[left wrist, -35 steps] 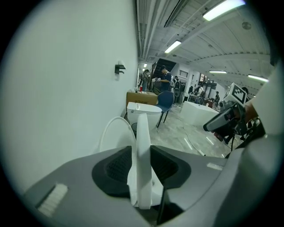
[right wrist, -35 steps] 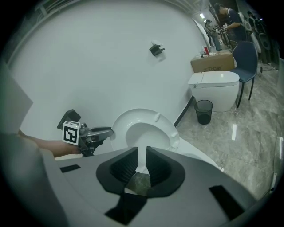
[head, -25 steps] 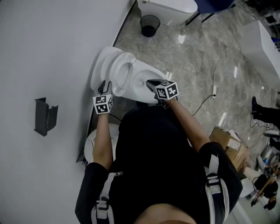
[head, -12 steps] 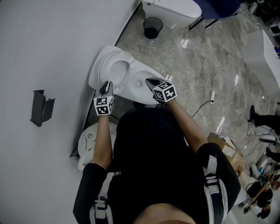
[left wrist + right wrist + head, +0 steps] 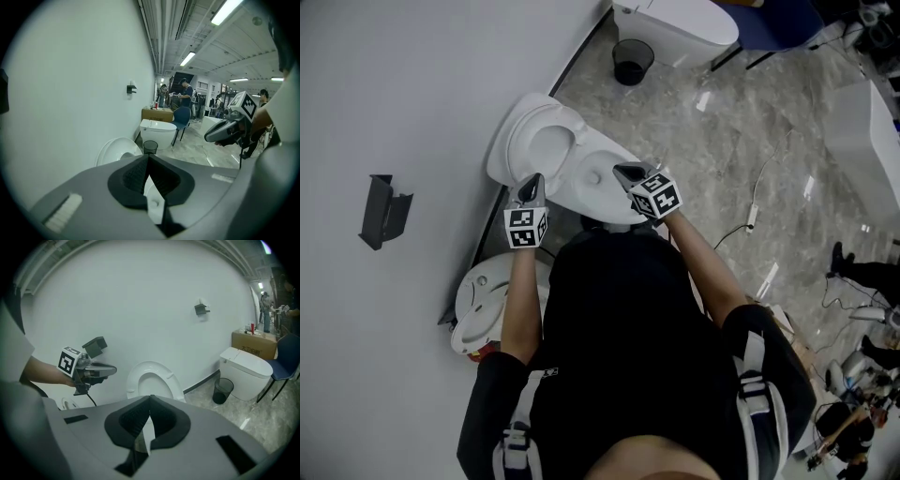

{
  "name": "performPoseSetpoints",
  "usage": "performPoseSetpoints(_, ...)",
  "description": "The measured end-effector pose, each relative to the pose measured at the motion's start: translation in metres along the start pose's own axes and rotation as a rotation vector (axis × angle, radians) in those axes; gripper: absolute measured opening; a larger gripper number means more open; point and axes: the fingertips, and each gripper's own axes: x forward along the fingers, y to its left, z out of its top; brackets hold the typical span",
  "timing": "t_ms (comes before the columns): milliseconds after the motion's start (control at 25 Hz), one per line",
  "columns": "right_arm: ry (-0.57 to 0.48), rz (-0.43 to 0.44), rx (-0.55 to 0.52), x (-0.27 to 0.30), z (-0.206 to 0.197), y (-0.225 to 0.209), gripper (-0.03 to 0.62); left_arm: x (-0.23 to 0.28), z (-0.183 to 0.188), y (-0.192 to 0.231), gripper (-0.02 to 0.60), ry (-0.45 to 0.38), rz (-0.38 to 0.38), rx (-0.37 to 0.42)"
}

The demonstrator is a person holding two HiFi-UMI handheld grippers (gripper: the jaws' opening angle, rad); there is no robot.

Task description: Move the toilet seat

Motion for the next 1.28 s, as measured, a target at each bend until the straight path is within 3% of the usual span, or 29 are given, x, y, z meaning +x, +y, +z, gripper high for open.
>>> performPoseSetpoints(360,-0.056,0.042,-0.172,-0.021,0.005,0.015,0.003,-0.014,-0.003,-0.034,-0.003,-0.006,0.006,0.011)
performPoseSetpoints(1280,-0.037,0.125,-0.236,-0.086,-0.034,-0.013,0.003,-0.026,-0.001,-0.133,-0.003,-0.021,0.090,-0.030)
